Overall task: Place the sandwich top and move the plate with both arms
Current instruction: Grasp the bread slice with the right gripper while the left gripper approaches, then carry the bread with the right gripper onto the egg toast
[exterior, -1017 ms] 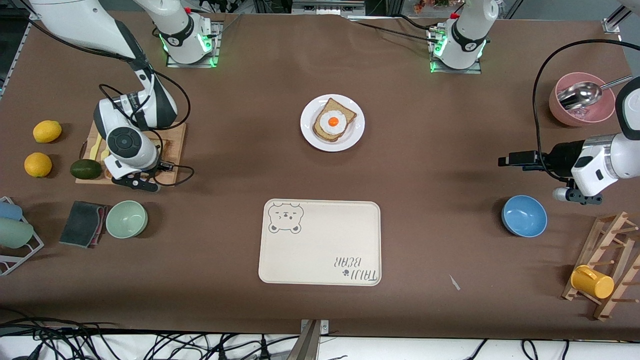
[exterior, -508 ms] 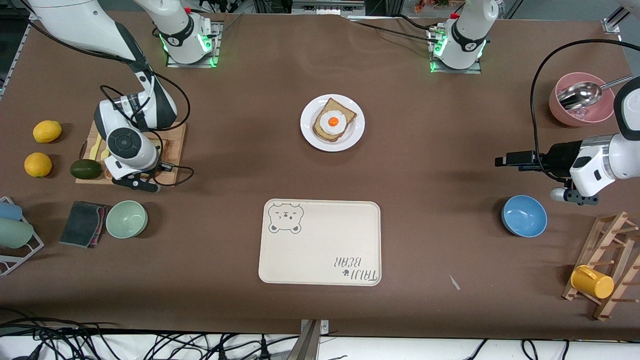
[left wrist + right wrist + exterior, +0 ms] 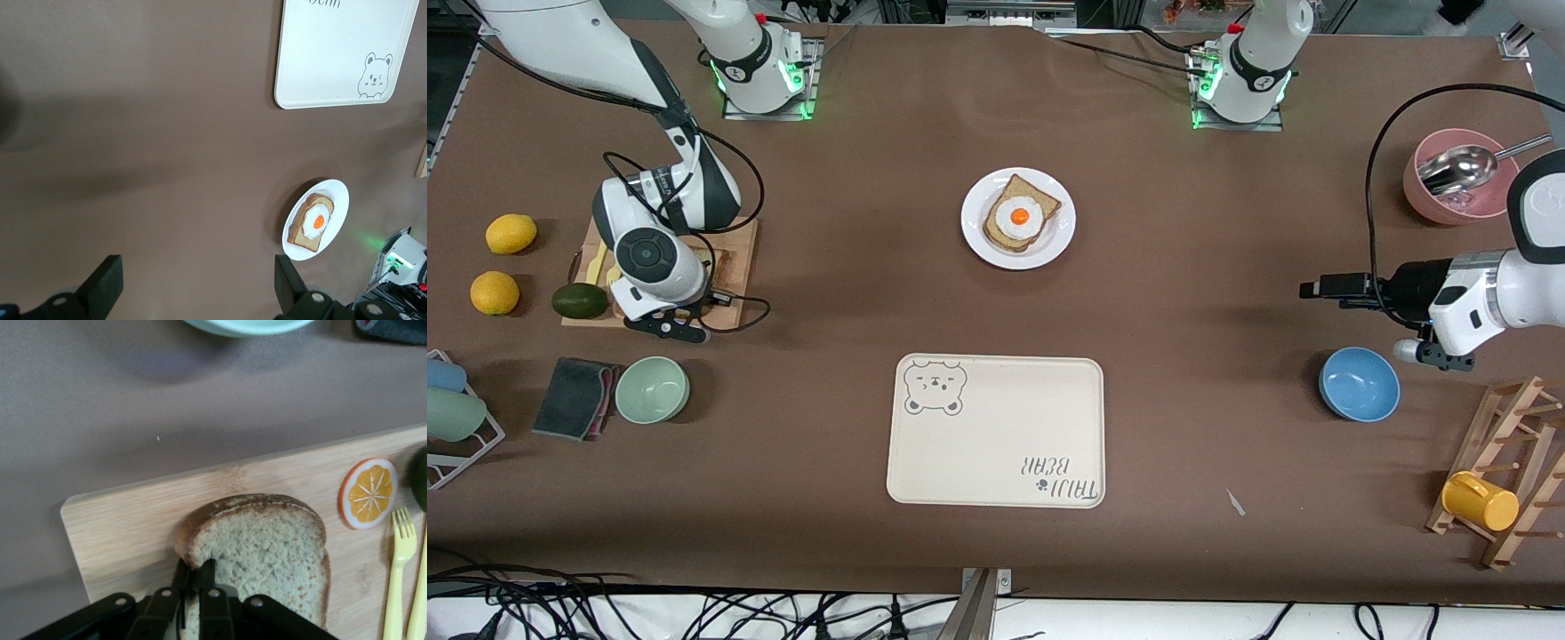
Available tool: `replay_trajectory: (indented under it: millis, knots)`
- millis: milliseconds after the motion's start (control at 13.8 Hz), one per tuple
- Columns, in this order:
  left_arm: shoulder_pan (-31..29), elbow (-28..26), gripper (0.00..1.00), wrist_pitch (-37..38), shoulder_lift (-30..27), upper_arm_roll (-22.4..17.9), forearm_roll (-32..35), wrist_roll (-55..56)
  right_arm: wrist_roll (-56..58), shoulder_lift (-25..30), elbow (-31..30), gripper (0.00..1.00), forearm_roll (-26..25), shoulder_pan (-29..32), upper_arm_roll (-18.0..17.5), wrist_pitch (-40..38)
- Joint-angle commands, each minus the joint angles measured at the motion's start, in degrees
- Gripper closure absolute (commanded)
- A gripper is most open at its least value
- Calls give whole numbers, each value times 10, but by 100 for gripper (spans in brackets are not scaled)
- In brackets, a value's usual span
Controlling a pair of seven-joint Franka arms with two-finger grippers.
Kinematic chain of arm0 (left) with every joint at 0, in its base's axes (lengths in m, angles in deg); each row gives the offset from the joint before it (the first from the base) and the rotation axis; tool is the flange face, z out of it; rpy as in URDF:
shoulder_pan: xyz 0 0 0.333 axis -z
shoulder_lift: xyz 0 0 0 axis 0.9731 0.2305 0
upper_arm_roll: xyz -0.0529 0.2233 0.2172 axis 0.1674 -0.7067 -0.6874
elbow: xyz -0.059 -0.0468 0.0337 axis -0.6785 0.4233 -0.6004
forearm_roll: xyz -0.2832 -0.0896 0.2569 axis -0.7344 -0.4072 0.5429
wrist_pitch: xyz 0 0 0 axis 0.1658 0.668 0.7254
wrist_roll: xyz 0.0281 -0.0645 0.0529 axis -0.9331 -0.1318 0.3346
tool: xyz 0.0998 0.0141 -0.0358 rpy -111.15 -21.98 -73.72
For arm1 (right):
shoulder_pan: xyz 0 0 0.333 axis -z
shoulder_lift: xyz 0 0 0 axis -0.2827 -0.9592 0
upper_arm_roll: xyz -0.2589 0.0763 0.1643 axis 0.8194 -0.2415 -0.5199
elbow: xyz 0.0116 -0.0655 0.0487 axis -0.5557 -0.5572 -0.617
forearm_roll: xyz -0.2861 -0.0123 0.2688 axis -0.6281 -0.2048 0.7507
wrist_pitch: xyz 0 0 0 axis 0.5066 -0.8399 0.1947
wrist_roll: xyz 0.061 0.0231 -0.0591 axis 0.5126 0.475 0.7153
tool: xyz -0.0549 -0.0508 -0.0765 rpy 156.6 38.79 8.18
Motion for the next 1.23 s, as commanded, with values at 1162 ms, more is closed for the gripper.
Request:
replay_trajectory:
  millis: [1162]
  knots:
    - [-14,-154,4,-74,54,14,-241,-303,-152,-47,291,100,246,-168,-116,-285]
